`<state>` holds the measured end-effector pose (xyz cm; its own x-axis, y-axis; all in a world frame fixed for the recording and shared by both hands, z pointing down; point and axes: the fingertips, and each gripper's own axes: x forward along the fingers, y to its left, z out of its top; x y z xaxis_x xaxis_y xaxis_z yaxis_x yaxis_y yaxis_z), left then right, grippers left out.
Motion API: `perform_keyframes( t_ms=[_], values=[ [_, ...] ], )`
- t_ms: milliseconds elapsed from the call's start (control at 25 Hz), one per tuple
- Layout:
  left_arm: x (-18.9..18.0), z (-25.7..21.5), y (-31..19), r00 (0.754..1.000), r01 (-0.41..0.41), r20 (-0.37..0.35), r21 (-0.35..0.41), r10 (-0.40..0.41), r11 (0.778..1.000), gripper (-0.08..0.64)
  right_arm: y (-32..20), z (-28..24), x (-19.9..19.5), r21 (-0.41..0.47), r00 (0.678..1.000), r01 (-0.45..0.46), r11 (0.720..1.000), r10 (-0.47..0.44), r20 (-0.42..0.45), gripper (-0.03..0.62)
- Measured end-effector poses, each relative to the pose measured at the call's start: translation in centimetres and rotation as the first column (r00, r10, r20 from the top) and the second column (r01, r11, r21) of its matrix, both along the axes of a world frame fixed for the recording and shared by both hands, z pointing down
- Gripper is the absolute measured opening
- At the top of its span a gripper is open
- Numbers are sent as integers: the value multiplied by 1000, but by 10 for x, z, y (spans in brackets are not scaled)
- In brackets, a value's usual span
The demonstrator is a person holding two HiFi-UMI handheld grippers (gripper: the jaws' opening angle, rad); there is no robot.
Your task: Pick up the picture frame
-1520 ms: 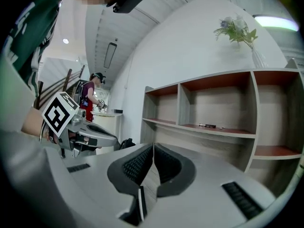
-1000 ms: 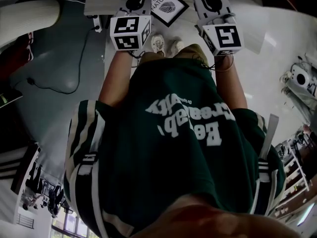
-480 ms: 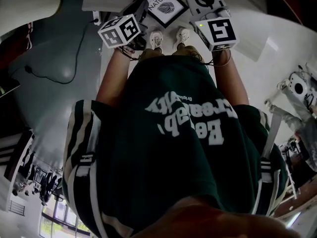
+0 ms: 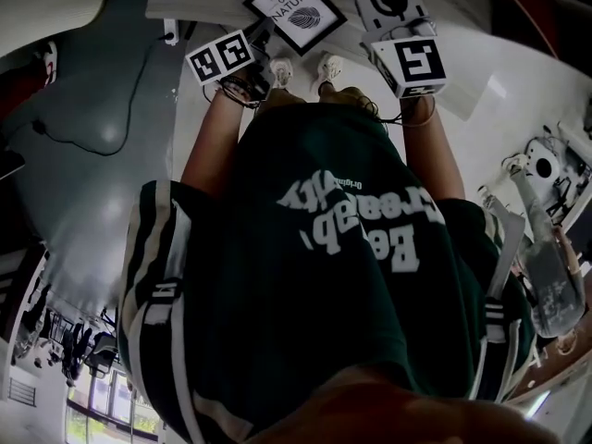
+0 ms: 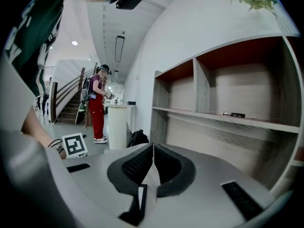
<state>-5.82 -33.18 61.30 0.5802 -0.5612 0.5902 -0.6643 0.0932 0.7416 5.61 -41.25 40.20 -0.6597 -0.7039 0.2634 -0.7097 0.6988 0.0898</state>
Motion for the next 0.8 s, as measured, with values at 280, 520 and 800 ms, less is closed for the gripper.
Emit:
perform_keyframes(
  t_ms=[280, 520, 800],
  values=[
    [-1, 42, 46, 995, 18, -96, -113, -29, 993, 26, 40, 5, -5, 15, 997, 44, 999, -43, -65, 34],
    [12, 72, 57, 981, 12, -189, -184, -47, 983, 92, 44, 7, -4, -1, 995, 54, 999, -54, -84, 34],
    [25, 74, 52, 956, 20, -282, -195, -76, 981, 83, 45, 2, -5, 17, 997, 40, 999, -39, -59, 34]
  ],
)
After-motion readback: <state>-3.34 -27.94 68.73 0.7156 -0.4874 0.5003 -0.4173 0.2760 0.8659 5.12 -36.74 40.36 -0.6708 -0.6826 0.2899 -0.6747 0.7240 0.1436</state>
